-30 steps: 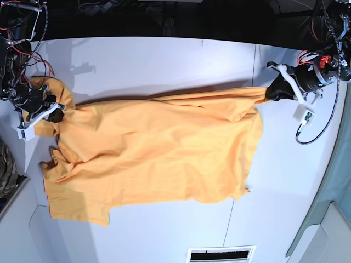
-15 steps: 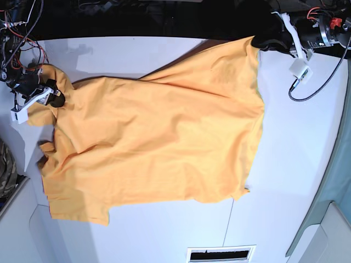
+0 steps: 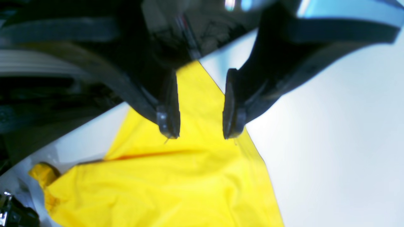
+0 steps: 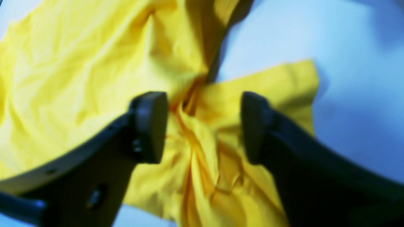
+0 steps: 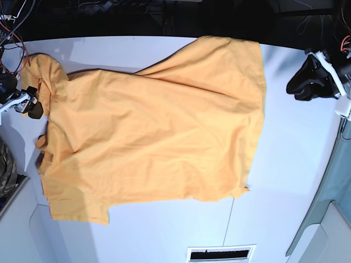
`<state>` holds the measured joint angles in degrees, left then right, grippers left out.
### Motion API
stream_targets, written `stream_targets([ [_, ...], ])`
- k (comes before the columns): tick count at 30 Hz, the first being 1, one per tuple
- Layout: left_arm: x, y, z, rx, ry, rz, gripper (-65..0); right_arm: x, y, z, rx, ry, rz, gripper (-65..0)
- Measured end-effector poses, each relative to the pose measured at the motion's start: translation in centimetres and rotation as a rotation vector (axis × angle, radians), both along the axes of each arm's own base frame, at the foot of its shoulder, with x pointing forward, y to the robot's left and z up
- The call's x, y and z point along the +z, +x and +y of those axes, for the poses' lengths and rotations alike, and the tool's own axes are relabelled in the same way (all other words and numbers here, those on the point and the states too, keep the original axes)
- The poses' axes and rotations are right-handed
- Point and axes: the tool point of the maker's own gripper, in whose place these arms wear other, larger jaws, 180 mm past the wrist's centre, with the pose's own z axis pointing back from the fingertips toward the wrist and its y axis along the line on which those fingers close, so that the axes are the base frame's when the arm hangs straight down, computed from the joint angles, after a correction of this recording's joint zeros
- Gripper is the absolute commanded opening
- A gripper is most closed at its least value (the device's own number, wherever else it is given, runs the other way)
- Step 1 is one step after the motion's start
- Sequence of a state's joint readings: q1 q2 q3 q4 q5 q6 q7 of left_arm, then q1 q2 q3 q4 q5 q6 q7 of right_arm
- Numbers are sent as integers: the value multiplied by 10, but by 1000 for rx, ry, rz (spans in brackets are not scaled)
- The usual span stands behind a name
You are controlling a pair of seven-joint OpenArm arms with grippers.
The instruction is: Layout the t-shirt on the table in an organized manner, then fold the t-shirt properly
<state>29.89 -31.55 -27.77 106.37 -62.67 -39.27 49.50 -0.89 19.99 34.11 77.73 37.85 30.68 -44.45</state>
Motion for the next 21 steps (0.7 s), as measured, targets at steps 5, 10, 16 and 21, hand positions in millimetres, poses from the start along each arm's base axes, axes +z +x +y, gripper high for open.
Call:
stream_targets([
  [5,-23,16,11,36,59,-7,-330,23,39,-10,-19,-62,-98,-251],
  [10,-50,49,12,63,36,32,-318,-1,60,-20,-70,-42,-23,-251],
  [16,-91,72,34,152,62,116,-318,-39,59,-23,-130,-1,34,-251],
  [21,-110,95,42,229,18,147,-318,-58,48,-13,-104,21,82,-252],
])
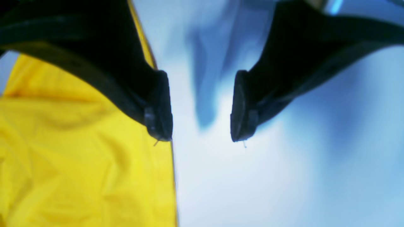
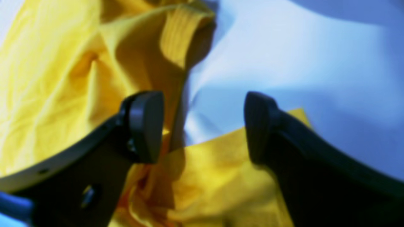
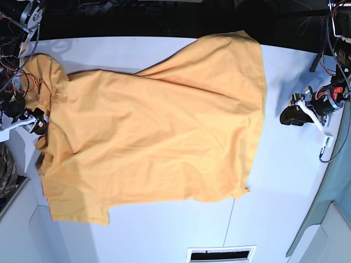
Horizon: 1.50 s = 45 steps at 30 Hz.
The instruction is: Layout the t-shirt on the table in an organized manner, then fold the t-shirt properly
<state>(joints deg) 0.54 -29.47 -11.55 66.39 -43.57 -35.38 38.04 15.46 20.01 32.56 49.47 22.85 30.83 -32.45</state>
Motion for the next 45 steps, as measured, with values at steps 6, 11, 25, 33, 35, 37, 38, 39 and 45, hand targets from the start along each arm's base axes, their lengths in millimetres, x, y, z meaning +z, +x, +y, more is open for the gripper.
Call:
stream_targets([
  [6,-31,-1,-64,-87,-85,46,-318,-5,10,41,158,-15,9,-254],
  [11,-35,6,-82,-102,-66,17,-419,-10,14,74,274,-20,20,-378],
  [25,-10,6,-18,-212,189,34,-650,36,26,26,204,-154,-51,-650],
  [33,13,25,-4,-220,247,-14,-637,53,33,21,177,-131,-90,-229],
  [35,16,29,-4,-215,245,-21,-512,49,27,26,191,-99,-49,-216],
  [37,17,30,-6,-213,231,-22,-407,46,22,31,202,-61,-22,-216],
  [38,17,29,-6,-214,231,-14,-390,44,19,31,205,-57,-4,-216],
  [39,15,26,-6,-216,226,6,-390,42,15,31,203,-45,11,-216],
  [45,19,11,-11,-241,114,79,-390,31,-29,39,213,48,52,-216],
])
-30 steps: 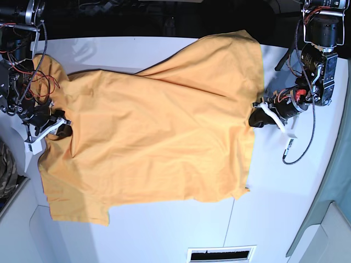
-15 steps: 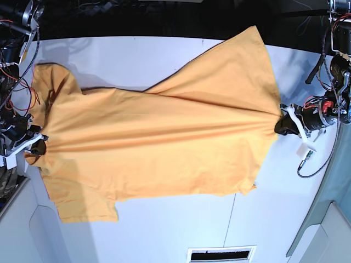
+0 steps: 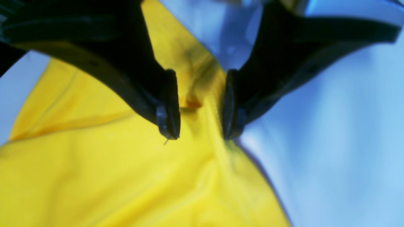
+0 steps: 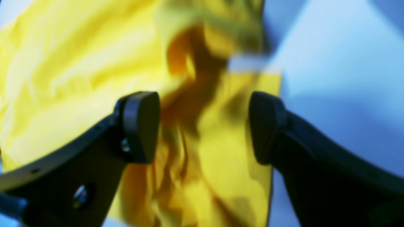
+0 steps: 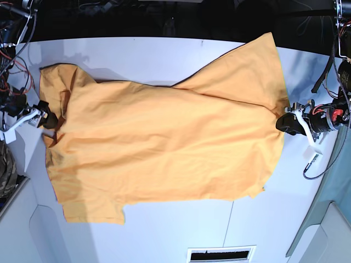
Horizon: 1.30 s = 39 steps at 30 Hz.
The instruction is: Layout the t-shirt on the table in an organized manner, then fold the t-shirt properly
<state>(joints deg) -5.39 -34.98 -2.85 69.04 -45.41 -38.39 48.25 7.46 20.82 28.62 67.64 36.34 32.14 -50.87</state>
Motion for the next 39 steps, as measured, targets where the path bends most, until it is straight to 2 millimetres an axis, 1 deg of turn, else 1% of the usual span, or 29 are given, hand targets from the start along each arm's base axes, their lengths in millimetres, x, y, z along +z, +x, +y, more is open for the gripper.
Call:
stream_targets([
  [3,15,-5,0,-19,-53,-17,-390,2,-24,5,30,-20,-4,-216],
  [5,15,-18,3,-36,-40,1,-390,3,-41,7,61,-49,-1,-216],
  [7,6,-37,-1,-58,-29,40,-390,-2,-59,9,76,-62,22,-216],
  [9,-4,-54,-10,-73,-43,71,-390,-12,-77,8,80,-65,63,-216],
  [11,-12,-68,-14,-75,-55,93,-390,-20,-91,8,83,-70,96,-216],
  [14,-22,-85,-14,-66,-59,124,-390,-27,-104,9,80,-71,115,-218],
  [16,-32,-95,-19,-70,-51,147,-390,-29,-110,7,70,-76,106,-228],
  [17,-39,-101,-24,-77,-44,162,-390,-29,-110,7,64,-75,98,-281],
  [18,-44,-105,-30,-81,-44,171,-390,-29,-111,6,63,-79,98,-370],
  [19,-46,-104,-38,-80,-62,163,-390,-30,-112,5,65,-87,104,-486],
  [20,-48,-103,-44,-79,-69,156,-390,-30,-111,6,62,-80,99,-616],
  [21,-48,-100,-48,-79,-73,143,-390,-28,-110,8,55,-59,89,-650],
  [23,-48,-97,-53,-78,-82,131,-390,-25,-111,14,57,-14,97,-650],
  [26,-48,-97,-54,-77,-83,129,-390,-20,-114,28,90,36,121,-650],
  [28,-49,-97,-53,-80,-75,130,-390,-10,-112,41,128,59,104,-650],
  [31,-49,-96,-52,-90,-62,124,-390,20,-100,60,201,44,23,-650],
  [33,-50,-96,-49,-94,-46,123,-390,49,-88,76,245,24,-70,-650],
  [36,-49,-96,-45,-97,-33,119,-390,98,-68,104,300,5,-245,-650],
  [37,-48,-94,-42,-98,-22,113,-390,113,-60,108,303,-8,-308,-650],
  [39,-47,-91,-31,-93,21,99,-390,138,-33,110,273,-37,-430,-650],
])
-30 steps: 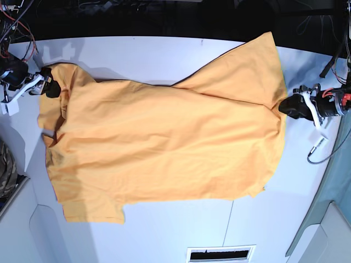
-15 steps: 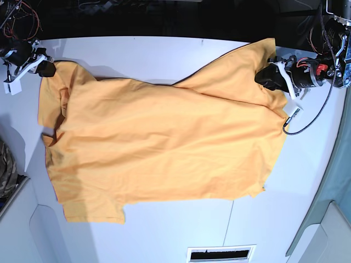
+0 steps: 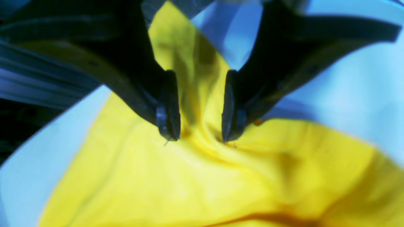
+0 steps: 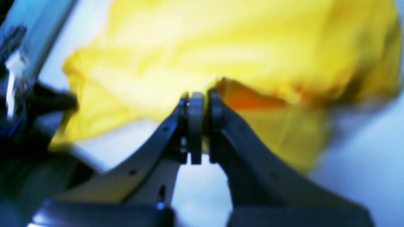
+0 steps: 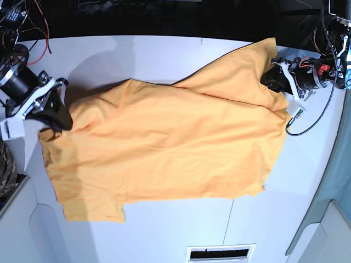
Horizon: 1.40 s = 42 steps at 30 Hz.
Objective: Layout the t-shirt on the table in an organized manner, then fold the t-shirt properly
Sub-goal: 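Regrasp the shirt with the right gripper and pull it away from the left, then release the shirt with the left gripper and lift it away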
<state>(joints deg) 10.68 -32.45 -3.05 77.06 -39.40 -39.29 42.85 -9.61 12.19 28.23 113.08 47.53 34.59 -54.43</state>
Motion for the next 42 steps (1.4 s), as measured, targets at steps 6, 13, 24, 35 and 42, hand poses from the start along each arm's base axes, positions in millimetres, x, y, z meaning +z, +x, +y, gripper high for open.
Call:
stream_targets([
  [6,2,5,19,8,73,-22,-390,12,77,-10,-79,-14,-82,-650],
  [13,2,6,19,9,72,-27,-390,-47,93,-2,-57,31,133,-290],
  [24,-1,-3,31,30,105,-1,-390,-74,44,-70,-277,34,169,-292],
  [35,3,-1,21,72,25,10,-390,-143,54,-39,-231,-58,281,-312],
  [42,3,-1,21,72,24,11,-390,-148,64,-30,-218,-79,306,-650],
])
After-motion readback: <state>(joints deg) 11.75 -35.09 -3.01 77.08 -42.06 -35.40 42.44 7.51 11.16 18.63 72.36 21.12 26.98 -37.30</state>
